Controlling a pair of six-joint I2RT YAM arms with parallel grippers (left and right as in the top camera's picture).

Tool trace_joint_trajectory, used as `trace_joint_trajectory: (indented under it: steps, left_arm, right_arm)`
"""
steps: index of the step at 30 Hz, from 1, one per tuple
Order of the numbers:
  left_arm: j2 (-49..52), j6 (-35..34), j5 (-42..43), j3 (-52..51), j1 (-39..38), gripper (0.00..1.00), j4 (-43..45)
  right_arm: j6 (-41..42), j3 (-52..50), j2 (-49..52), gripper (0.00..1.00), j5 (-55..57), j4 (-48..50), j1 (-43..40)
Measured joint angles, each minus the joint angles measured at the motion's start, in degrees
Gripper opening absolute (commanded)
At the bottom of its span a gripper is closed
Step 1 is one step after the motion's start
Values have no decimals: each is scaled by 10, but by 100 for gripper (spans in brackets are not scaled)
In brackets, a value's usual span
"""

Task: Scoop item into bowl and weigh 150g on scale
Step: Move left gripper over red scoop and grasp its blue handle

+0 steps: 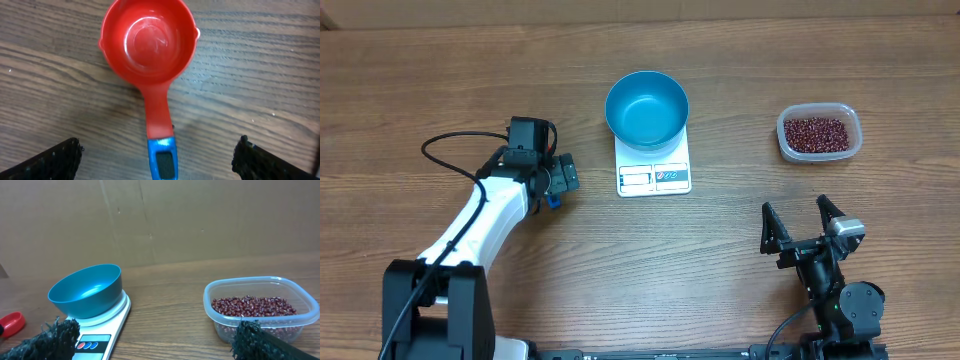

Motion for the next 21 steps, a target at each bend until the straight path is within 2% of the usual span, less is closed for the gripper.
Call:
trace_joint_trajectory:
  steps: [6,21]
  left_arm:
    - [23,0,-4,0,0,99,25]
    - [66,-2,-7,1,0,88,92]
  right_arm:
    - [0,0,0,100,0,0,0]
    - [0,0,0,100,0,0,0]
